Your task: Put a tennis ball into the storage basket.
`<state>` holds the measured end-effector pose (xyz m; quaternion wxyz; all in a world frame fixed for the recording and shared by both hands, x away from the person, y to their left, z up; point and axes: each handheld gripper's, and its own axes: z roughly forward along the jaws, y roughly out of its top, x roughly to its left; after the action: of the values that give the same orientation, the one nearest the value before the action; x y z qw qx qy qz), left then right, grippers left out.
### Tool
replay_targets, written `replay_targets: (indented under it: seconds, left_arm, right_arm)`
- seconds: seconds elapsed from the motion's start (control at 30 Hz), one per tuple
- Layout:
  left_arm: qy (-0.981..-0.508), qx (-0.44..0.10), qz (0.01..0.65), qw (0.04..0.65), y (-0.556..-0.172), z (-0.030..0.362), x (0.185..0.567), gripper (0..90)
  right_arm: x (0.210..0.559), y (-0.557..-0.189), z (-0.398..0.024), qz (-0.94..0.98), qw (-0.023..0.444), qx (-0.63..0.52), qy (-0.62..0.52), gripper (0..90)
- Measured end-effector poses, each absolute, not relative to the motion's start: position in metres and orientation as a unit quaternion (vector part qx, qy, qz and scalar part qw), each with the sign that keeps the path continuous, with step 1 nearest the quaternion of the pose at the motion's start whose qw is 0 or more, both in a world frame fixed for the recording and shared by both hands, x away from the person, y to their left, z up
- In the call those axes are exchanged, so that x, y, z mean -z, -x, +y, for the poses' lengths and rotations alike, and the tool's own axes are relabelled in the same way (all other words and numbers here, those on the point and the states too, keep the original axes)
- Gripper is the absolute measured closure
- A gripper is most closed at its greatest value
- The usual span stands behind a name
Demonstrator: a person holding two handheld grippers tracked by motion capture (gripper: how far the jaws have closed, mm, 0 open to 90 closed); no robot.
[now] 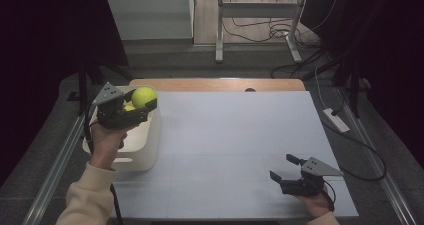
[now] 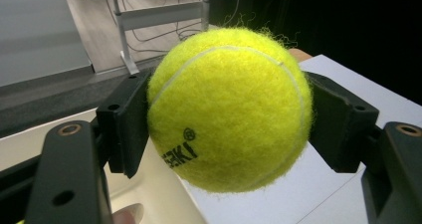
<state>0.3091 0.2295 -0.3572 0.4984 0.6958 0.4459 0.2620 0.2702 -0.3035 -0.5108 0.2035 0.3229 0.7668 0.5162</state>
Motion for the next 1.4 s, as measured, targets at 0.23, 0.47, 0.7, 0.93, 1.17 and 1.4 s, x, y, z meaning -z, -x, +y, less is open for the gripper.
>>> replay_targets:
  seconds: [0.23,0.47,0.7,0.93,1.17,1.4]
  left_arm:
    - [-0.694,-0.266,0.454,0.492,-0.312,0.236,0.357,26.5]
    - [-0.688,-0.27,0.465,0.487,-0.315,0.242,0.358,26.5]
    - [-0.685,-0.272,0.471,0.484,-0.316,0.248,0.357,26.5]
    - [-0.682,-0.274,0.481,0.478,-0.318,0.254,0.359,26.5]
    - [-0.679,-0.277,0.492,0.47,-0.32,0.261,0.362,26.5]
    - [-0.677,-0.278,0.5,0.462,-0.322,0.268,0.363,26.5]
  right_arm:
    - [0.511,-0.27,-0.304,0.767,0.203,-0.516,-0.323,11.2]
    - [0.511,-0.27,-0.304,0.767,0.203,-0.515,-0.322,11.2]
    - [0.511,-0.27,-0.304,0.768,0.204,-0.515,-0.323,11.2]
    - [0.511,-0.27,-0.304,0.768,0.205,-0.515,-0.321,11.2]
    - [0.511,-0.27,-0.304,0.768,0.205,-0.515,-0.321,11.2]
    - [0.511,-0.27,-0.303,0.768,0.205,-0.514,-0.321,11.2]
